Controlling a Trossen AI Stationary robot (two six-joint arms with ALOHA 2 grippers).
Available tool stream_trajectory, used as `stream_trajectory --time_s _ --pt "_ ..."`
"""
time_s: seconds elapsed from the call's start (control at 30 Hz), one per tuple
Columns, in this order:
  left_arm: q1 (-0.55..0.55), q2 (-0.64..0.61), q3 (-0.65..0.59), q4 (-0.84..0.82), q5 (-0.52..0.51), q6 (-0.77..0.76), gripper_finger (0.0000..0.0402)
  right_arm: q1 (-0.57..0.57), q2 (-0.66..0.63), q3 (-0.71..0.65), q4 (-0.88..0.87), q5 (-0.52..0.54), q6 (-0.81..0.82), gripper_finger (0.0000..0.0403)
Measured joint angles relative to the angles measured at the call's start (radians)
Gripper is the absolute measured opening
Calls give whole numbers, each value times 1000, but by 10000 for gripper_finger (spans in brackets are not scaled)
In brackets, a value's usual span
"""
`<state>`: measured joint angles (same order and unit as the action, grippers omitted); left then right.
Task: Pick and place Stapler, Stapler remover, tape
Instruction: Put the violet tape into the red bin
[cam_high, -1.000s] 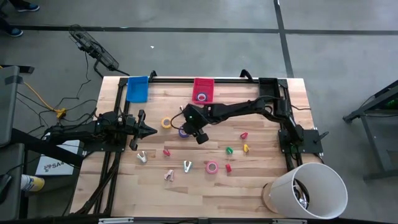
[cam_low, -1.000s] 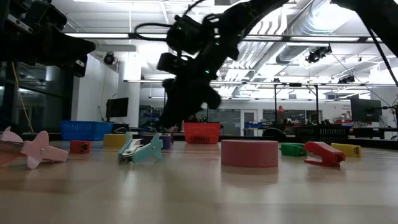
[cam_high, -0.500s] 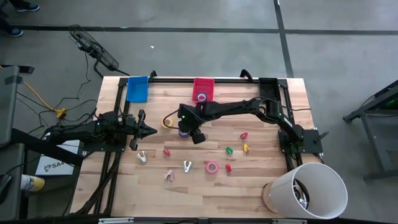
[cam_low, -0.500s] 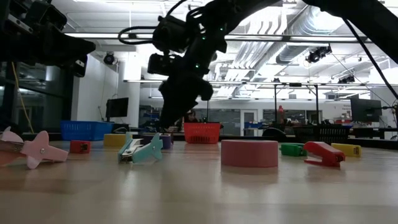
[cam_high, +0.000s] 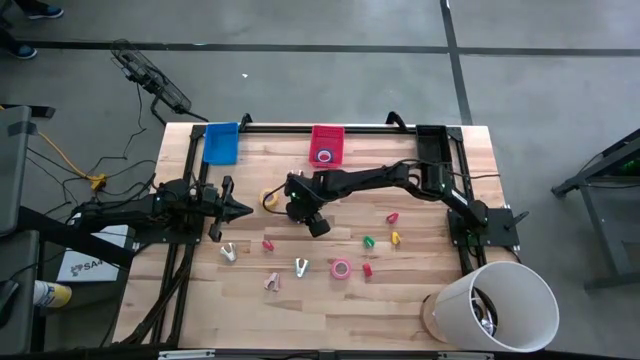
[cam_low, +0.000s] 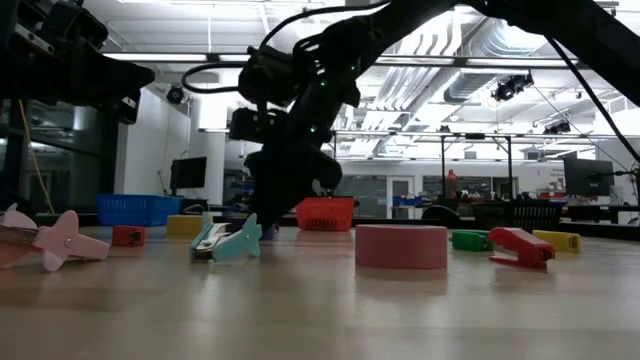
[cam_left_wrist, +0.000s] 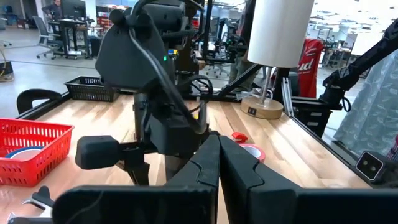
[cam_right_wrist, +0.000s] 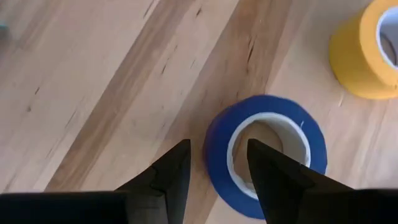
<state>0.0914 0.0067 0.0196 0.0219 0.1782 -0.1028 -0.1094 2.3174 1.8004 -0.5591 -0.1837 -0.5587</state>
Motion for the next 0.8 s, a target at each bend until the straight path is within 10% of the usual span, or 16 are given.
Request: stream_trajectory --time_s 0.8 --pt "0 0 0 1 -6 0 1 -22 -49 -3 -158 137 60 33"
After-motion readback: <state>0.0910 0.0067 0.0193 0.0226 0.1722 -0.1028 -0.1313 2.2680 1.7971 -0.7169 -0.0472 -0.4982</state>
